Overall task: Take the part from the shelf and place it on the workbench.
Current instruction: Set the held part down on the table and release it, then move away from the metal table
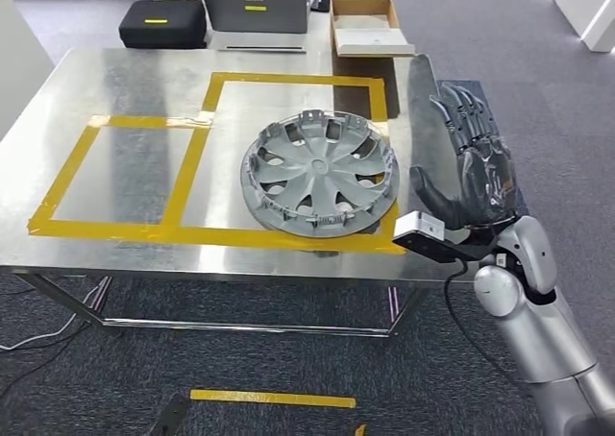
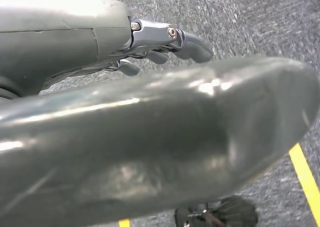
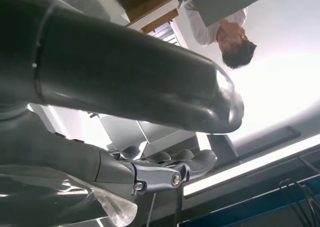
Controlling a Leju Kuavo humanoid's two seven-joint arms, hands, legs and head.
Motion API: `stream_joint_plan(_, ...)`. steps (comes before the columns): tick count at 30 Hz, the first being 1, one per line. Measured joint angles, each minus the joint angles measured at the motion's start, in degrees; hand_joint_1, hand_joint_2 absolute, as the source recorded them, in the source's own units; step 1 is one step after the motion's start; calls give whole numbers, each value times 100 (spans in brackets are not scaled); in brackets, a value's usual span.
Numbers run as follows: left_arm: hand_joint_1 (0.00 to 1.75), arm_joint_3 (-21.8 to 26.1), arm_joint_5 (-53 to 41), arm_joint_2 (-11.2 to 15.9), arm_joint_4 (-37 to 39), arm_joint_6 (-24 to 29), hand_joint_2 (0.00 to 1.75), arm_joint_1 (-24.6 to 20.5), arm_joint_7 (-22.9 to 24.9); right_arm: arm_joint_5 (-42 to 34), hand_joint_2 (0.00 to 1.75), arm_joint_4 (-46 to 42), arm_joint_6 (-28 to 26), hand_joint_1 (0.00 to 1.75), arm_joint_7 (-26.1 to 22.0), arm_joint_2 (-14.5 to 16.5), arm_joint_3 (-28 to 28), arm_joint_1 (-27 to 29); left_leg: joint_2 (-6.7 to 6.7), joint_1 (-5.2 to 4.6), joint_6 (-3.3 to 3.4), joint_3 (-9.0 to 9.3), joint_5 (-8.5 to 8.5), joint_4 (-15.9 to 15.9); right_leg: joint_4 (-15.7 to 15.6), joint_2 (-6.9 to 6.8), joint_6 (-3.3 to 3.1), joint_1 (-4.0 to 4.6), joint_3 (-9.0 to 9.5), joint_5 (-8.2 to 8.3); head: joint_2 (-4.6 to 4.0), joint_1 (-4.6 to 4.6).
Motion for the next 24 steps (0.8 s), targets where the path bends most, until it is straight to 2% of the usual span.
stream_joint_plan(1,0,3,2,-2,1,8,0,3,0,-1,0,0,6,0,-2,0,2,-3,-3,0,-36,-28,-66,44,-23,-9,-41,-16,-26,53,0,-10)
stream_joint_plan(2,0,5,4,-1,0,17,0,4,0,-2,0,0,10,0,-4,0,5,-8,-5,3,-71,-86,-229,202,-48,-21,-83,-34,-61,111,0,-26)
stream_joint_plan(5,0,9,17,0,-1,31,0,4,0,-13,0,5,24,0,-5,0,9,1,-2,50,-163,-367,-947,1238,-52,-47,-135,-45,-218,242,0,-68)
stream_joint_plan(6,0,10,22,-1,-1,28,0,8,0,-24,0,9,34,0,-5,0,9,11,-2,65,-183,-394,-1056,1493,-45,-50,-132,-46,-277,282,0,-69)
stream_joint_plan(7,0,11,26,-2,-1,25,0,11,0,-36,0,13,49,0,-6,0,9,20,-2,80,-198,-333,-1058,1551,-32,-49,-123,-50,-338,318,0,-70)
stream_joint_plan(8,0,13,28,-2,-1,21,0,12,0,-50,0,16,65,0,-8,0,8,26,-1,94,-207,-164,-964,1375,-13,-45,-109,-56,-398,349,0,-71)
stream_joint_plan(10,0,15,28,-3,-1,20,0,5,0,-73,0,17,84,0,-14,-1,-6,30,-4,112,-210,355,-727,613,45,-40,-66,-62,-506,389,0,-73)
stream_joint_plan(11,0,16,28,-4,-1,22,0,1,-1,-84,0,17,87,0,-16,-2,-22,27,-12,109,-192,556,-661,271,75,-40,-35,-59,-554,408,0,-70)
stream_joint_plan(12,0,17,28,-7,0,24,0,4,-1,-93,0,17,87,0,-19,-4,-41,24,-18,100,-167,659,-640,70,95,-41,1,-54,-591,434,0,-68)
stream_joint_plan(15,0,27,28,-11,1,34,0,30,-5,-115,0,12,83,0,-21,-9,-92,41,-20,77,-47,612,-595,-14,102,-36,129,-65,-661,511,0,-70)
stream_joint_plan(16,0,32,28,-9,0,40,0,32,-7,-119,0,7,79,0,-21,-14,-113,54,-12,78,6,586,-559,-28,146,-33,161,-73,-703,446,0,-65)
stream_joint_plan(17,0,36,28,-5,-1,44,0,30,-7,-122,0,-1,73,0,-21,-19,-137,65,-4,82,66,554,-516,-44,287,-27,184,-78,-773,299,0,-57)
stream_joint_plan(18,0,39,28,-2,-1,49,0,28,-8,-125,0,-11,61,0,-21,-25,-164,76,3,81,115,515,-476,-54,559,-22,198,-81,-880,74,0,-48)
stream_joint_plan(20,0,42,27,1,-1,51,0,30,-9,-128,0,-47,26,0,-26,-29,-211,115,7,51,169,418,-403,-49,1353,-14,213,-76,-1132,-398,0,-37)
stream_joint_plan(21,0,43,26,1,0,51,0,31,-9,-128,0,-70,7,0,-31,-31,-232,146,9,34,179,369,-367,-45,1665,-13,211,-73,-1203,-526,0,-36)
stream_joint_plan(22,0,44,25,1,0,51,0,32,-9,-128,0,-97,-11,0,-34,-34,-254,179,11,17,184,322,-333,-41,1781,-13,201,-68,-1180,-547,0,-36)
stream_joint_plan(23,0,44,22,1,0,52,0,31,-10,-128,0,-130,-27,0,-38,-39,-277,203,11,1,186,282,-301,-37,1659,-13,178,-61,-1042,-464,0,-34)
stream_joint_plan(24,0,45,19,1,0,52,0,30,-10,-128,0,-171,-38,0,-40,-44,-299,216,10,-16,186,250,-273,-33,1316,-12,142,-48,-793,-313,0,-35)
